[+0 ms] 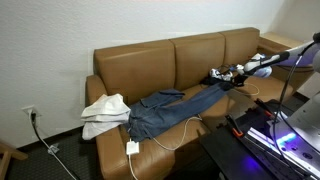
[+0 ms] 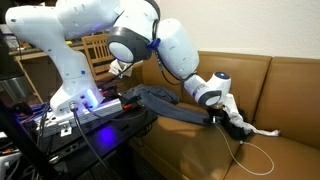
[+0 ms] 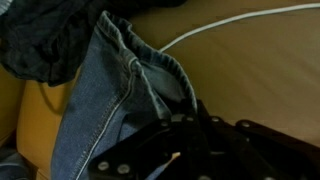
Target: Fold the trouser on the couch
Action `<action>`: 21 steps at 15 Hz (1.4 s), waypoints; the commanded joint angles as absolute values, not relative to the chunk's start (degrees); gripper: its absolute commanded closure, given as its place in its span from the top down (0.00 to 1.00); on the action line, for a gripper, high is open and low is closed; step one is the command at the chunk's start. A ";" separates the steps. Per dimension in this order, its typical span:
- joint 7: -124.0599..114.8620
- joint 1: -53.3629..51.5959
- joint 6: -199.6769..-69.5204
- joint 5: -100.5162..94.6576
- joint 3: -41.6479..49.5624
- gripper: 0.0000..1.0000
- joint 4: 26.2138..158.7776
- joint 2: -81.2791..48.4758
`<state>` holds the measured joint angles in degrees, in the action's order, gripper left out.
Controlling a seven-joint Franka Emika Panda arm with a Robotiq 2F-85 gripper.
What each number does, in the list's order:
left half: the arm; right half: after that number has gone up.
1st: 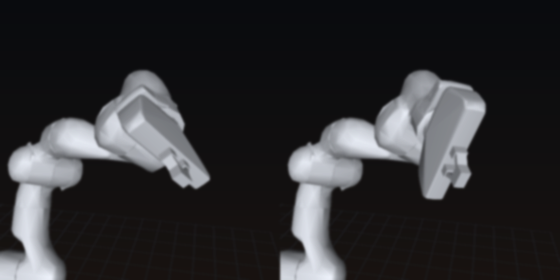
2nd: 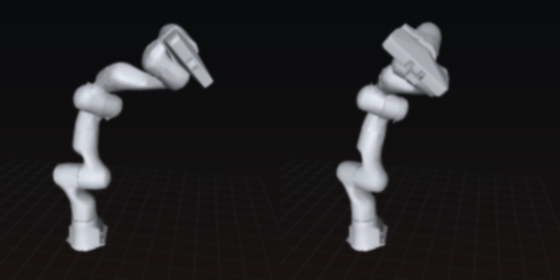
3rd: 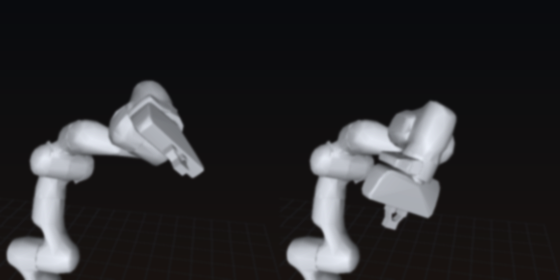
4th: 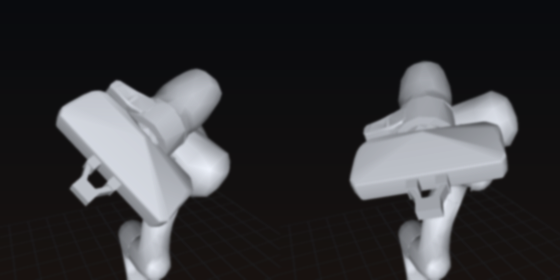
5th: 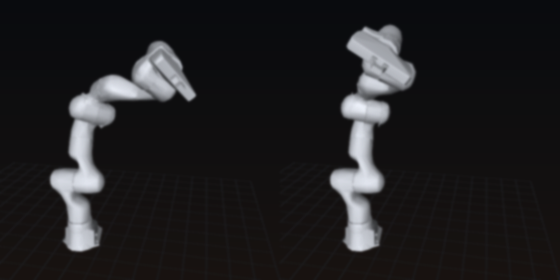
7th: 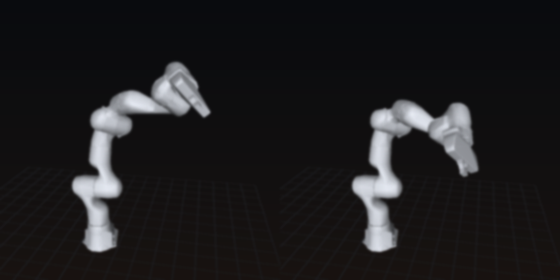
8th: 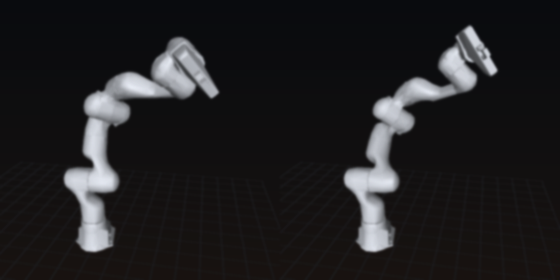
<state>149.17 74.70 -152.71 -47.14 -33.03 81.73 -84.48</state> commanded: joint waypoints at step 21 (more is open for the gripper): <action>149.17 72.17 -145.14 -85.54 -40.29 0.01 97.93 -79.83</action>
<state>149.17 76.06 -150.88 -85.73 -36.77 92.13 -83.41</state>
